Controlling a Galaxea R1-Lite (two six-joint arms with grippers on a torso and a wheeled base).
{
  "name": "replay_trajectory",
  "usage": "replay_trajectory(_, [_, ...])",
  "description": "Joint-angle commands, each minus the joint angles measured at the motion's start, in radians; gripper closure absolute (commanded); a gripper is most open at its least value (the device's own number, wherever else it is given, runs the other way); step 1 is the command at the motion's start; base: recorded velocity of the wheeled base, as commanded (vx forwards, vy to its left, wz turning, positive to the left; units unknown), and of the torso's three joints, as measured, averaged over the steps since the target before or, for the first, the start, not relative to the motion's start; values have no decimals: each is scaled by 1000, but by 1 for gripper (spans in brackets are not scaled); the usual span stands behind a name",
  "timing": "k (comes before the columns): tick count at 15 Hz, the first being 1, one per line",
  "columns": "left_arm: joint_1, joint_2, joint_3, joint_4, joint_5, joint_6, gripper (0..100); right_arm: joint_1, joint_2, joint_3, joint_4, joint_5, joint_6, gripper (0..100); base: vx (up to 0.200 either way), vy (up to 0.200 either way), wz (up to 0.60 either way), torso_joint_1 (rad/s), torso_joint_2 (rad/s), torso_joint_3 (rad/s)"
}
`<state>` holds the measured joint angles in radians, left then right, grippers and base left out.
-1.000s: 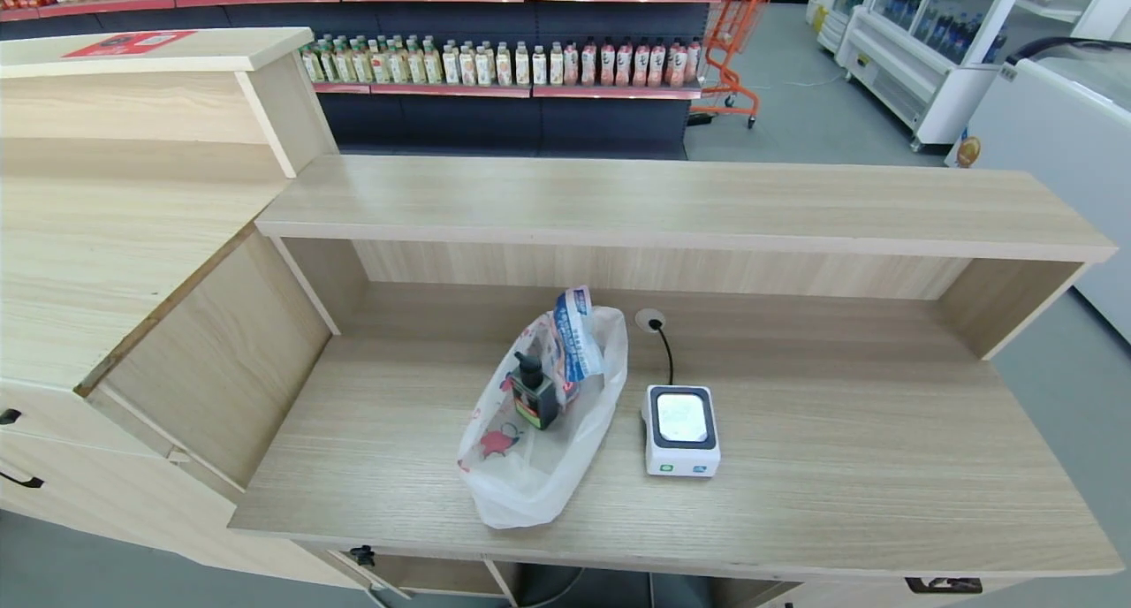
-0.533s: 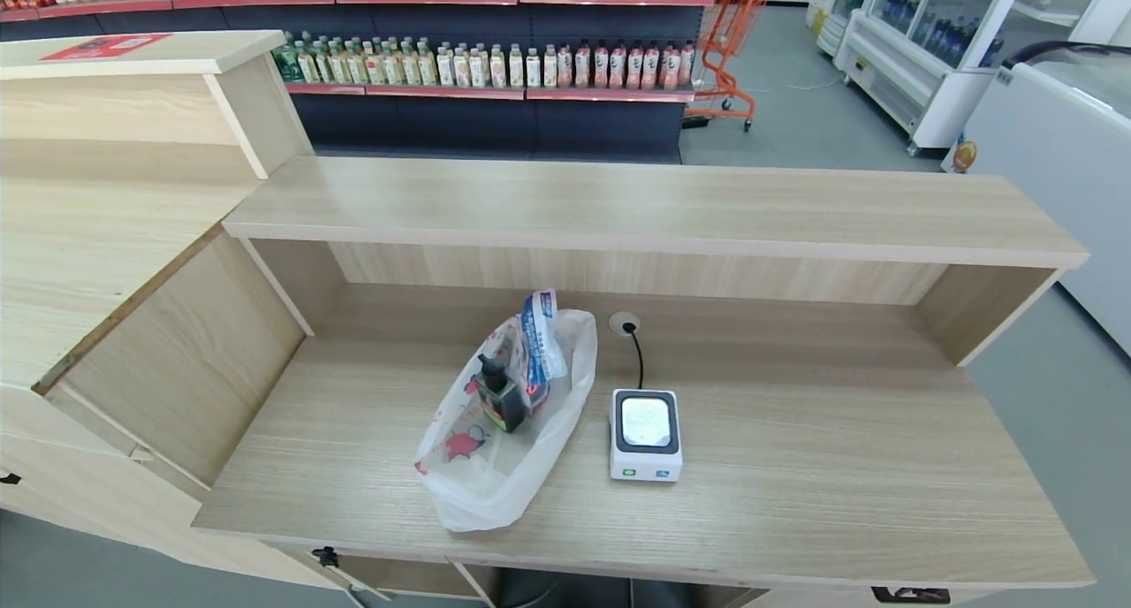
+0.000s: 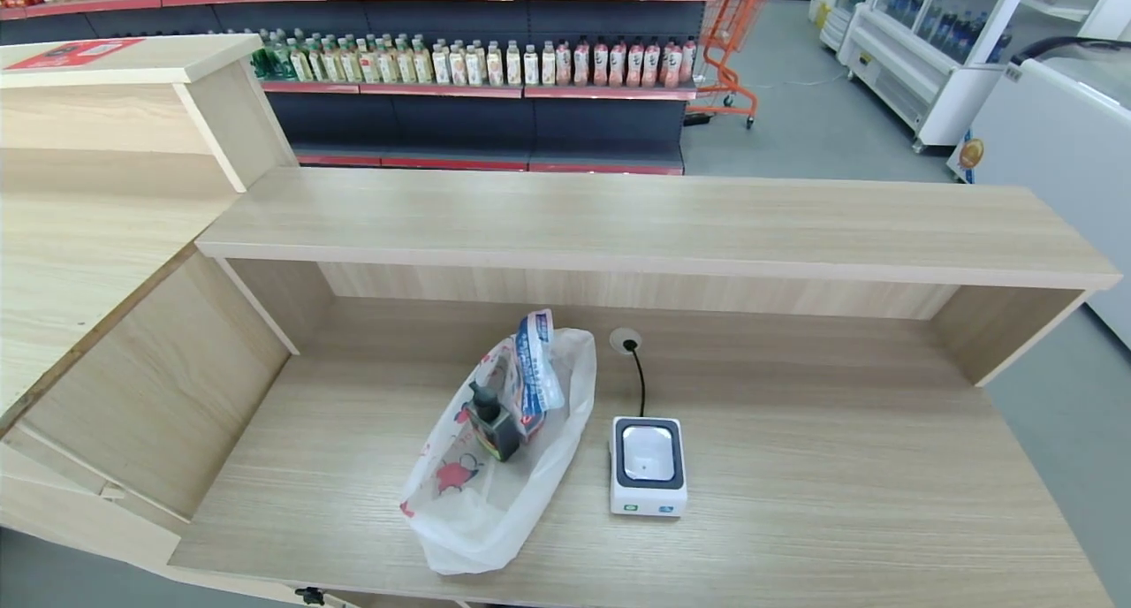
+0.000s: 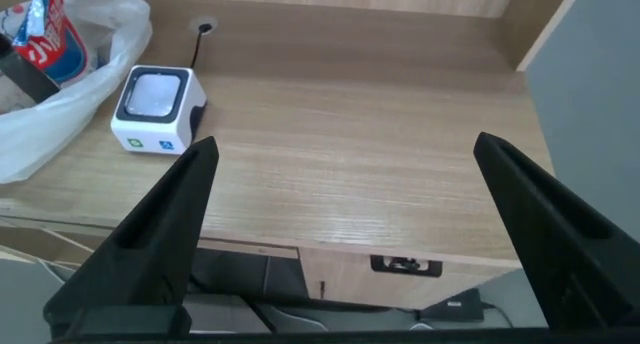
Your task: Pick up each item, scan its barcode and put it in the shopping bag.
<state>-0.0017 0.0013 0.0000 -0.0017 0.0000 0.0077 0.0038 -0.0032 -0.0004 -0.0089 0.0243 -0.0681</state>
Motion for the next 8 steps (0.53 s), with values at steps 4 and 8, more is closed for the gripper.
replay_trajectory(4, [0, 0, 0, 0, 0, 0, 0, 1, 3, 0, 0, -1, 4, 100, 0, 0, 0, 0, 0, 0])
replay_trajectory(8, [0, 0, 0, 0, 0, 0, 0, 1, 3, 0, 1, -1, 4, 100, 0, 0, 0, 0, 0, 0])
